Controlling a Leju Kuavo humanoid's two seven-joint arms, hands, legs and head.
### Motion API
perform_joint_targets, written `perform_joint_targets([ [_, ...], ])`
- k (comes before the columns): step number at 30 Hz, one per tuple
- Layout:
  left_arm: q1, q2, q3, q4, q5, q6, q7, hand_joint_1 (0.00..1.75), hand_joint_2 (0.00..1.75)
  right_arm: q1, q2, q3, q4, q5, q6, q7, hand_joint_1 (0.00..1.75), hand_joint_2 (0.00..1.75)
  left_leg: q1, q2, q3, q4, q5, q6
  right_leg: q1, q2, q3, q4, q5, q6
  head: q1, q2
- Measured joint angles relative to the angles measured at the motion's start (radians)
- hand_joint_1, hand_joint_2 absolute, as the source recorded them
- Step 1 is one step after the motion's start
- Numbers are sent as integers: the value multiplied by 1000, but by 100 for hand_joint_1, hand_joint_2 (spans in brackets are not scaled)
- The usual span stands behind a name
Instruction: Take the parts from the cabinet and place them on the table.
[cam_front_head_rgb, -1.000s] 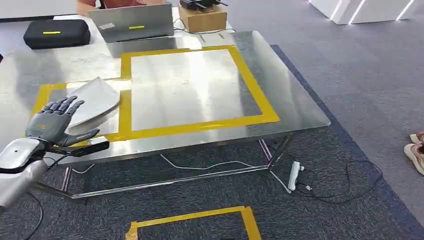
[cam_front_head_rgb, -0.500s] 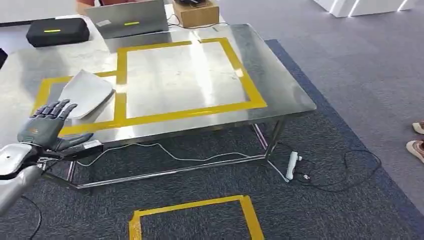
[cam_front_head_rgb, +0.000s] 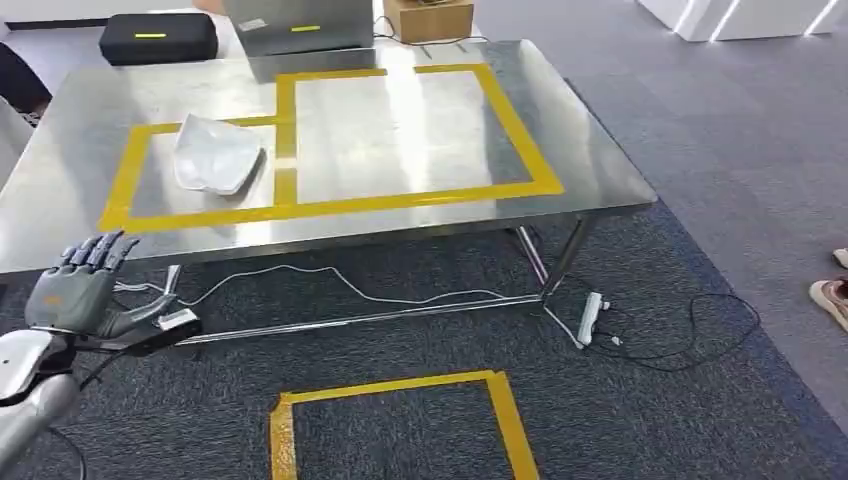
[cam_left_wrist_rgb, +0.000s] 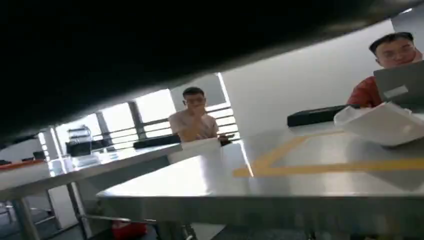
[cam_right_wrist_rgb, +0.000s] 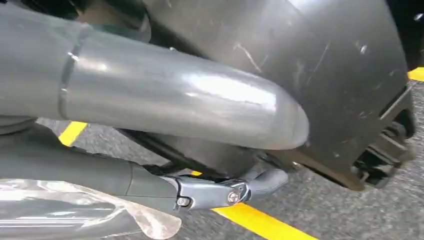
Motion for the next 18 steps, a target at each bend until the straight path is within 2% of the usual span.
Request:
perform_joint_targets([
  [1,35,-3,19,-12,8,2,0,0,0,1,0,-3,0,-2,0,-1,0,0,-2,1,-13,1,8,0,1,0,12,15,18,-1,8,0],
  [2,72,-7,32,-22,16,3,0,0,0,4,0,-4,0,-5,0,-1,0,0,-5,2,-26,4,17,-1,2,0,44,-7,54,-4,12,0],
  [3,106,-13,52,-32,26,5,-3,0,0,8,0,-6,0,-8,0,-2,0,0,-7,2,-38,7,23,-1,3,0,96,-67,91,-11,12,0],
  [4,136,-21,68,-35,34,5,-5,0,0,11,0,-10,0,-9,1,-5,0,0,-9,1,-48,10,30,-3,5,3,162,-158,110,-20,14,0],
  [5,163,-28,82,-35,41,6,-5,0,0,12,-2,-13,0,-10,6,-10,0,0,-8,1,-54,12,36,-6,9,10,229,-253,92,-30,15,0],
  [6,188,-35,97,-35,46,8,-6,0,0,12,-7,-15,0,-10,13,-17,0,0,-14,0,-59,15,42,-10,9,11,277,-321,77,-32,14,0],
  [7,212,-45,106,-35,49,10,-6,0,0,13,-8,-18,0,-11,23,-24,0,0,-13,1,-62,15,53,-15,11,11,281,-338,68,-28,12,0],
  [8,231,-56,114,-32,59,9,-6,0,0,17,-14,-19,0,-12,29,-30,0,0,-9,1,-67,12,64,-20,13,11,272,-338,71,-29,12,0],
  [9,251,-71,122,-24,68,10,-5,0,0,21,-15,-19,0,-14,35,-34,0,0,-8,0,-69,9,75,-27,15,11,269,-338,79,-34,13,0],
  [10,267,-80,126,-9,77,10,-5,0,0,27,-16,-20,0,-15,40,-35,0,0,-11,-6,-72,10,76,-31,5,7,254,-352,96,-45,11,0],
  [11,282,-97,131,14,86,10,-3,0,0,27,-21,-21,1,-16,42,-38,0,0,-7,-10,-82,25,34,-38,5,1,255,-351,105,-55,10,0],
  [12,289,-110,136,38,94,12,-3,0,0,29,-23,-22,2,-18,43,-39,0,0,-4,-10,-95,71,-27,-42,5,-1,243,-349,116,-63,3,0],
  [13,291,-123,141,66,106,13,-7,0,0,30,-25,-23,2,-18,45,-40,0,0,-1,-10,-112,141,-87,-48,7,-3,229,-348,124,-65,-5,0],
  [14,294,-142,145,102,121,13,-14,0,0,31,-25,-24,2,-18,46,-40,0,0,4,-10,-130,226,-140,-54,8,-6,211,-344,136,-65,-6,0],
  [15,298,-160,147,136,126,16,-18,0,0,31,-26,-25,2,-18,46,-41,0,0,8,-10,-137,292,-159,-58,8,-7,193,-339,146,-64,-7,0],
  [16,299,-176,148,174,133,18,-23,0,0,32,-26,-27,2,-18,46,-41,0,0,12,-10,-129,319,-143,-62,8,-9,176,-334,155,-61,-7,0],
  [17,296,-189,148,213,143,18,-30,0,0,33,-26,-27,2,-18,46,-40,0,0,15,-10,-105,308,-108,-64,7,-12,159,-327,162,-58,-8,0],
  [18,292,-204,150,256,152,21,-38,0,0,32,-26,-27,2,-18,46,-40,0,0,19,-10,-65,260,-71,-67,5,-14,142,-317,168,-55,-8,0],
])
